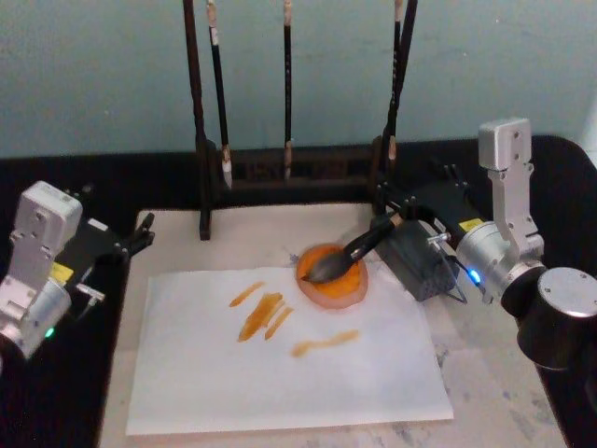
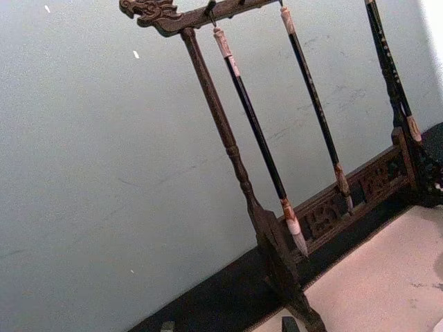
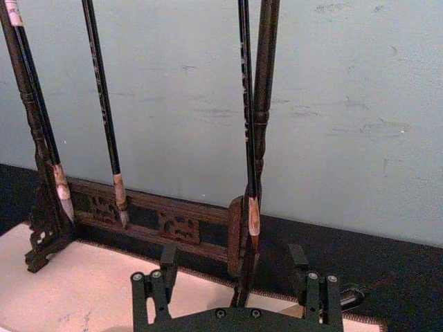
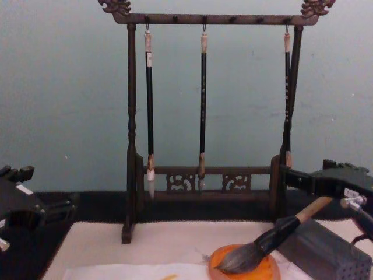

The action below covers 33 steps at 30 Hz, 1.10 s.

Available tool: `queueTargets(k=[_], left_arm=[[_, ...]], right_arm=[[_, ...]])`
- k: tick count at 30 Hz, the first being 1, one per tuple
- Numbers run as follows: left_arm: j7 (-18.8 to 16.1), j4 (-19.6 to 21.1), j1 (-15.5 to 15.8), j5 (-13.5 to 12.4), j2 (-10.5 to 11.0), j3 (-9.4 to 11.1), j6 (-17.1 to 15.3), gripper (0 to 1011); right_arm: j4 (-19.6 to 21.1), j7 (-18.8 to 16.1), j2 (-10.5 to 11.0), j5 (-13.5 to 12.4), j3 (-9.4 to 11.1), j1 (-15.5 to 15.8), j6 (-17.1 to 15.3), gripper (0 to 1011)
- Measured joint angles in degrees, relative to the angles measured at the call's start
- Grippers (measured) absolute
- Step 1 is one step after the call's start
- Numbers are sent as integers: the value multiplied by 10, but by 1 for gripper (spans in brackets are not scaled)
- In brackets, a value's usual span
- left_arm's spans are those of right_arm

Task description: Pick up the brush from the inkstone, write on the paper, then place the brush back to its original position.

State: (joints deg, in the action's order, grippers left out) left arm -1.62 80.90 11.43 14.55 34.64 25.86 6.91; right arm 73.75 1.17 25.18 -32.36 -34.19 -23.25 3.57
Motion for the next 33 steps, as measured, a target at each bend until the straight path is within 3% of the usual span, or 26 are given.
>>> queueTargets(k=[33], left_arm=[[0, 0, 0, 0, 0, 0, 0, 1001]], right_arm=[[1, 0, 0, -1, 0, 0, -1, 1000]])
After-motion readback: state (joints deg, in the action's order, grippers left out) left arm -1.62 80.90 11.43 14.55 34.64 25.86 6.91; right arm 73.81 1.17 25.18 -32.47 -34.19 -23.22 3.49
